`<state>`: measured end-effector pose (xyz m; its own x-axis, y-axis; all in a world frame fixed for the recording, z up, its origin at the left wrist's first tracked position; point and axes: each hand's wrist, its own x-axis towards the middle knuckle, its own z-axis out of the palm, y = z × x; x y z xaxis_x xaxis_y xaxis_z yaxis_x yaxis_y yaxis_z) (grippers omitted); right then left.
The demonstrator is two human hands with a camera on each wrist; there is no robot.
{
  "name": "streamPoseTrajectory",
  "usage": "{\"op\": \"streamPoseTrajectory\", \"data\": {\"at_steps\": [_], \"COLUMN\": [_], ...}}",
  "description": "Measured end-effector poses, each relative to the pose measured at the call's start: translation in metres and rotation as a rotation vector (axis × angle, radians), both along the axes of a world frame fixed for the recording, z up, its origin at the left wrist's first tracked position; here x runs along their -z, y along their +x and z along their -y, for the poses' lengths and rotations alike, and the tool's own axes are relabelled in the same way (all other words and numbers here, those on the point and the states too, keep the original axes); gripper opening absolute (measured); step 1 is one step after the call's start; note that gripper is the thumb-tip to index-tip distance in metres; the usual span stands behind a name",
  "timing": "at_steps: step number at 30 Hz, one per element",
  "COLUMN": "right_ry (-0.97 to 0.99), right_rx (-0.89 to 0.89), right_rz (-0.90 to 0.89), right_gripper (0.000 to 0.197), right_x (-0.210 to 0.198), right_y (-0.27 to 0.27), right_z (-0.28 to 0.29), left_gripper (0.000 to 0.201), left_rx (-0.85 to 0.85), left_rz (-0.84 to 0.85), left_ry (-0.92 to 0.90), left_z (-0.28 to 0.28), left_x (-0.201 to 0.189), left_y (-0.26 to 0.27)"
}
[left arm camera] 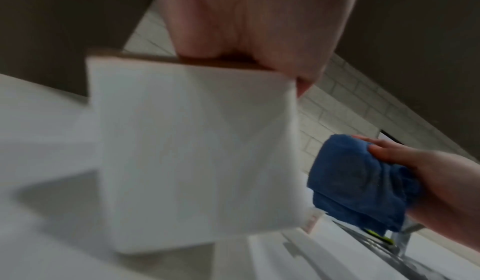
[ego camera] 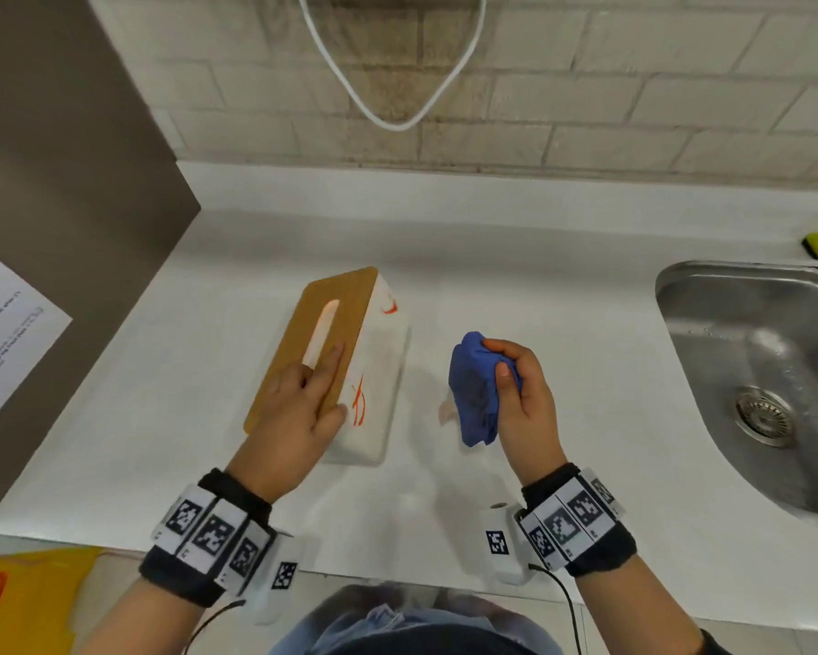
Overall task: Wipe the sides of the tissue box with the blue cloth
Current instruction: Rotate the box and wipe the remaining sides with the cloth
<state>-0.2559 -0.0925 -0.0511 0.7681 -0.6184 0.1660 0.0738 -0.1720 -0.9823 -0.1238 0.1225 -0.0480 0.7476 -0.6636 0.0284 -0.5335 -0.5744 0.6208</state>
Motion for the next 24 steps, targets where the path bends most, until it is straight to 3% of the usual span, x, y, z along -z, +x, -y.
{"op": "streamPoseTrajectory", "data": {"at_steps": [3,6,8,13,16,19,24], "right_ry": [0.001,-0.074,-0.133,-0.274,-0.093,0.016,-0.116], "right_rx": [0.039,0.086,0.079,-0.145,-0.057,-0.072,-0.253], "right_rz": [0.05,0.091,0.092,-0.052,-0.041,0.011,0.031], "right_gripper": [0.024,0.027,0.033,0.042,0.04,0.051,0.039], "right_x": [-0.008,-0.013,-0.016,0.009,0.022,0.028,0.021], "right_y": [0.007,0.016,0.021,0.037,0.04,0.035,0.037], "right_z": [0.002,0.0,-0.009,-0.056,-0.068,-0.077,-0.09], "left_gripper": [0.06,0.055,0.054,0.053,0.05,0.057,0.073], "left_rx": [0.105,0.182,0.217,0.257,0.286,0.293,0.265], "left_rz": [-0.267,-0.357,-0.34,-0.242,-0.076,0.06,-0.034], "left_ry": [-0.307,-0.389,-0.358,-0.337,-0.286,-0.22,-0.324], "left_z": [-0.007,-0.004,0.0,0.005,0.008,0.013,0.004], "left_x": [0.004,0.015,0.018,0.02,0.018,0.014,0.016], "left_y": [0.016,0.018,0.015,0.018,0.015,0.011,0.025]}}
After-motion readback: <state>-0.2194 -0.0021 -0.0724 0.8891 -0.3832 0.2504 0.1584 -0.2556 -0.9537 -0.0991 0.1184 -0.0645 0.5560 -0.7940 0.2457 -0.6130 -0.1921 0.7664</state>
